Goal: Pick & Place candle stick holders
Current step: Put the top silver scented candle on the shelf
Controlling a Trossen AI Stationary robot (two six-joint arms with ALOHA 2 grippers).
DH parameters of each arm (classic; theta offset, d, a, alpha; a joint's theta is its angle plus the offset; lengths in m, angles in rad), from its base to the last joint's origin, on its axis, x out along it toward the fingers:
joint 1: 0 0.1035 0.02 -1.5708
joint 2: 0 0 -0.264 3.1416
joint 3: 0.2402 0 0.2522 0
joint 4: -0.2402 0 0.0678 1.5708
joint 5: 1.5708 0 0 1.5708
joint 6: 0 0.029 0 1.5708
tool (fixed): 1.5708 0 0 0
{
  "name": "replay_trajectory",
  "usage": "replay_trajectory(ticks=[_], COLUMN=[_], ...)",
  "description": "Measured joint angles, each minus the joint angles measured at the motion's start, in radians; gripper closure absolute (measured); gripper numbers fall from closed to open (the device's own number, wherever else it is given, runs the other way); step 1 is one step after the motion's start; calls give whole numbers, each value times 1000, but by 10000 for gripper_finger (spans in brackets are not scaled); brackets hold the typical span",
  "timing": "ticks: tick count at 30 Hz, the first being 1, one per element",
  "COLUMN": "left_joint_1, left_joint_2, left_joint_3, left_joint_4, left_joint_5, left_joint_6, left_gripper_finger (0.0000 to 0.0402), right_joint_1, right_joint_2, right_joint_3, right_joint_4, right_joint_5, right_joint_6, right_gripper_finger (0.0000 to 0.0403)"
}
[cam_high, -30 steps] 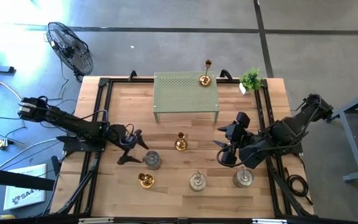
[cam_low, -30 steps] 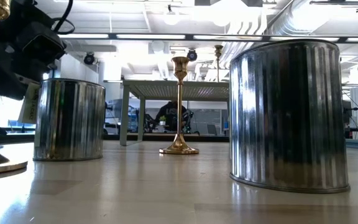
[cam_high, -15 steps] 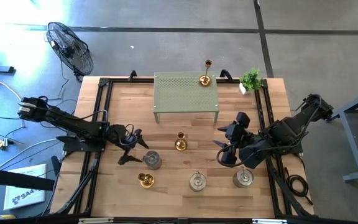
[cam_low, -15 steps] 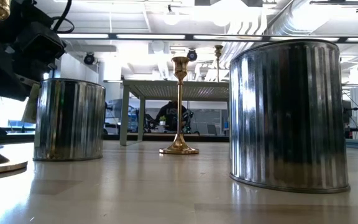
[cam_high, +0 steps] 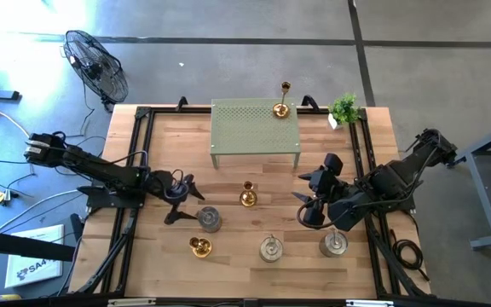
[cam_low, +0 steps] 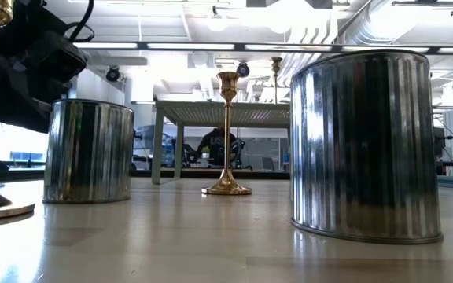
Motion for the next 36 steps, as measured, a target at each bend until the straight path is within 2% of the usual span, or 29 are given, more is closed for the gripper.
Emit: replay_trajectory(ticks=[8,14,36], left_joint_1=[0,0,0], left_joint_2=[0,0,0], left_joint_3=[0,0,0], left_joint_4=[5,6,65], left_joint_5=[19,8,19], left_joint_6=[1,-72,-94], left_gripper_finger=[48,48,48], right_joint_1=[0,0,0], right_joint_2=[0,0,0], right_joint_3=[0,0,0], right_joint_4=[0,0,0], right_joint_5=[3,3,3], right_joint_6=[0,0,0], right_gripper_finger=[179,179,179])
